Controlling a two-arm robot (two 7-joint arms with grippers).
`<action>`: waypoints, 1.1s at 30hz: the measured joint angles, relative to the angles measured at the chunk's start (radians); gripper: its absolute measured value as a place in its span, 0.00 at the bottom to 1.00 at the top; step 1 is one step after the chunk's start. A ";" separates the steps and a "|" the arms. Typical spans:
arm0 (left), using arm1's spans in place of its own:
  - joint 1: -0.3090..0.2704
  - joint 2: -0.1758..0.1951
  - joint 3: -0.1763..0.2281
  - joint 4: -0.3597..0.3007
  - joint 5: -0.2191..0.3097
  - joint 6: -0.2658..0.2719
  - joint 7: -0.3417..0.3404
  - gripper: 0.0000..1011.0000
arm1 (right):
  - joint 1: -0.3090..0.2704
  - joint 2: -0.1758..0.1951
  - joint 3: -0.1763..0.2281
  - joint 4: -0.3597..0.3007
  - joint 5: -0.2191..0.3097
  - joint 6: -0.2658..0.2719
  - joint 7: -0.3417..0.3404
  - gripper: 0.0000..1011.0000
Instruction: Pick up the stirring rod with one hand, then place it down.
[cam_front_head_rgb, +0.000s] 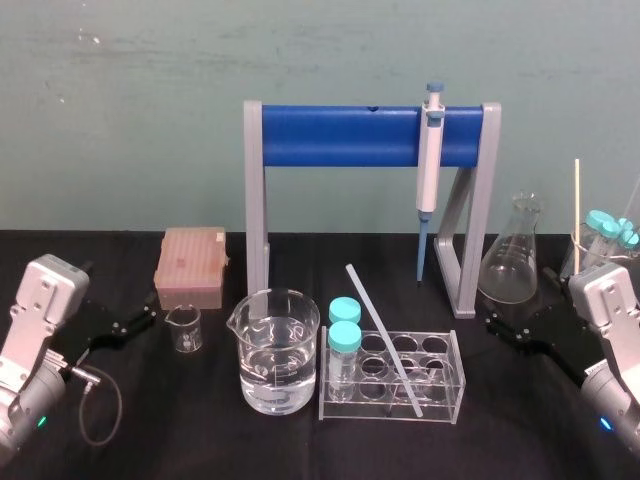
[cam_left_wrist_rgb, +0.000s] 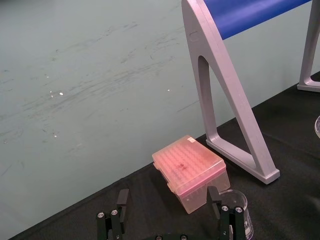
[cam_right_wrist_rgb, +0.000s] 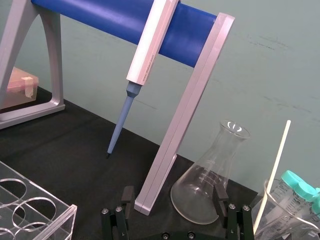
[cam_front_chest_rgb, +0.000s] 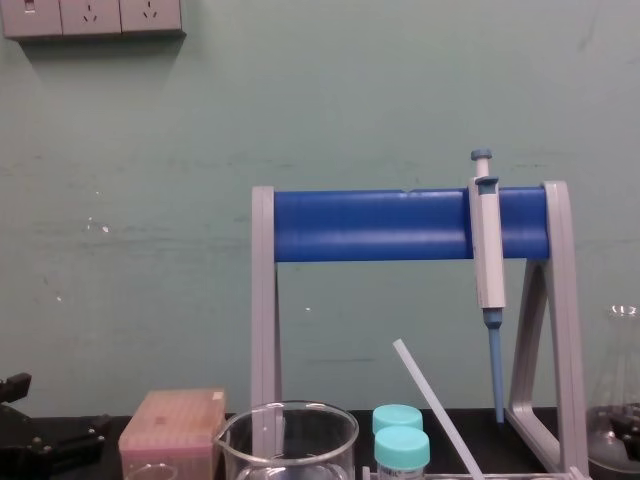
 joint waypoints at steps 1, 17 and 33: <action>0.000 0.000 0.000 0.000 0.000 0.000 0.000 0.99 | 0.000 0.000 0.000 0.000 0.000 0.000 0.000 0.99; 0.000 0.000 0.000 0.000 0.000 0.000 0.000 0.99 | 0.000 0.000 0.000 0.000 0.000 0.000 0.000 0.99; 0.000 0.000 0.000 0.000 0.000 0.000 0.000 0.99 | 0.000 0.000 0.000 0.000 0.000 0.000 0.000 0.99</action>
